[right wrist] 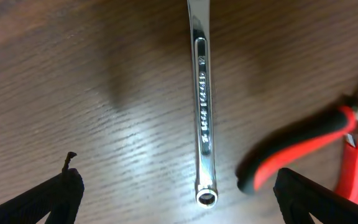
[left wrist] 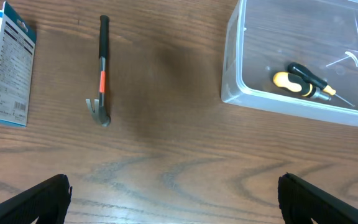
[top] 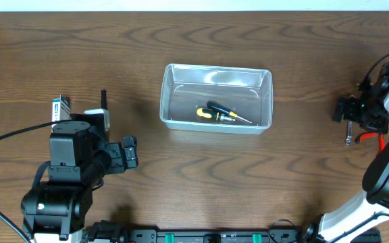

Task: Pack container
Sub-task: 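Move the right gripper to the silver wrench and grasp it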

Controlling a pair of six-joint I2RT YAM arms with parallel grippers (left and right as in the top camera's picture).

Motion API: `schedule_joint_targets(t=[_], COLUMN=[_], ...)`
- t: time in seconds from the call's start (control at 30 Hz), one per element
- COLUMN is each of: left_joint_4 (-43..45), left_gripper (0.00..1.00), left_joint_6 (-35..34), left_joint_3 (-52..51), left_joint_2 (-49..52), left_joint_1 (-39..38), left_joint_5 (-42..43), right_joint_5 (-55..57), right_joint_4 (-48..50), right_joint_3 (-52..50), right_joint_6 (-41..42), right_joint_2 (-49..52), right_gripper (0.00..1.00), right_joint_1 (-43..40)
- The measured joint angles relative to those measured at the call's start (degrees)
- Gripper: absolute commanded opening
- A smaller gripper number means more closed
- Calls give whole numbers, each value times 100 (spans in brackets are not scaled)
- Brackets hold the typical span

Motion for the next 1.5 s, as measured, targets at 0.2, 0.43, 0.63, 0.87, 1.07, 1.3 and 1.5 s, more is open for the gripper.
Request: schedule_joint_targets(t=[0.2,0.43,0.63,0.87,1.07,1.3,1.5], left_joint_4=[0,-2,-2,-2,-2,-2,-2], left_gripper=[98,98,98,98,98,98,98], left_joint_6=[0,0,0,0,0,0,0], left_joint_3=[0,0,0,0,0,0,0], left_joint_2=[0,0,0,0,0,0,0], left_joint_1=[0,0,0,0,0,0,0], left_joint_5=[0,-2,-2,-2,-2,-2,-2], right_joint_5=[-72,-39,24,35,33,24,7], right_joint_4=[55,144,216,223,219,203,201], right_joint_3=[-2,-11,-11,-9,-9,-9,-9], right_joint_6=[-20,-22,-48,-98,-105,-107,-85], right_joint_2=[380,590,608,612,614,614,614], right_gripper=[99,99,75,48,33,21,9], right_joint_1=[0,-2,-2,-22,-26,-26,-26])
